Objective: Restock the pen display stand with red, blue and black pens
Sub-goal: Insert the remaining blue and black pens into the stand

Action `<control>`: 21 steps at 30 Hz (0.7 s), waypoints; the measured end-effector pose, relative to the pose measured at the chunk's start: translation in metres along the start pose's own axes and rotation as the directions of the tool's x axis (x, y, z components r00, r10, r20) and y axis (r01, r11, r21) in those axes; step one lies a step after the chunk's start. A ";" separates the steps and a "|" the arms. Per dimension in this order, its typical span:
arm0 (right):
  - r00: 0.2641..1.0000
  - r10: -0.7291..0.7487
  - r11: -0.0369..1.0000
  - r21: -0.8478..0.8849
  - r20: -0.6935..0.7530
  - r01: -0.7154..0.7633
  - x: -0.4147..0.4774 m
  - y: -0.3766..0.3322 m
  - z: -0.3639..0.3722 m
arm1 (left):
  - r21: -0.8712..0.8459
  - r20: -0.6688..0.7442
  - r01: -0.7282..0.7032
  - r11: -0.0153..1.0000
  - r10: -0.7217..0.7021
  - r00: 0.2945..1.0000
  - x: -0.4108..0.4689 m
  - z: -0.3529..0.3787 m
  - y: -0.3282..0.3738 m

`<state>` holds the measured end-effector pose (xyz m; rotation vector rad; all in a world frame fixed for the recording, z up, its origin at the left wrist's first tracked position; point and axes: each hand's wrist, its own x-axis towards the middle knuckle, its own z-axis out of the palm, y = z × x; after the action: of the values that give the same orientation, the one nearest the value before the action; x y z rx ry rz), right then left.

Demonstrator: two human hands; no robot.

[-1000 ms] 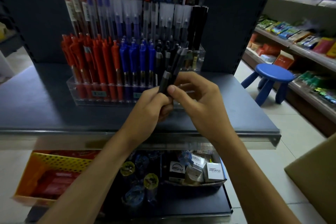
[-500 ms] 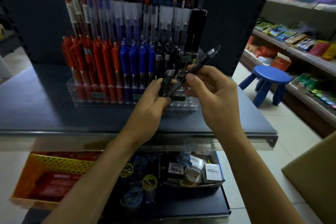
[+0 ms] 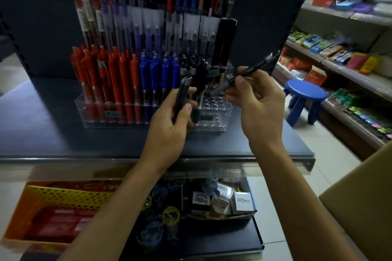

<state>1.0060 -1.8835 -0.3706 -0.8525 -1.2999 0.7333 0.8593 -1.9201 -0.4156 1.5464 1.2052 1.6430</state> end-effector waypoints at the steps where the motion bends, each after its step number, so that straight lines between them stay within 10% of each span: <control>1: 1.000 -0.003 1.000 -0.013 -0.009 0.003 0.003 0.002 0.001 | 0.004 -0.019 0.002 1.000 -0.002 1.000 0.000 0.000 -0.001; 21: 0.982 -0.190 0.912 -0.369 0.007 0.179 0.023 0.025 0.027 | -0.030 -0.050 -0.011 0.999 0.010 0.999 0.004 0.003 -0.003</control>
<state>0.9825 -1.8478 -0.3788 -1.0179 -1.4945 0.3272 0.8609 -1.9147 -0.4171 1.5040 1.1946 1.7080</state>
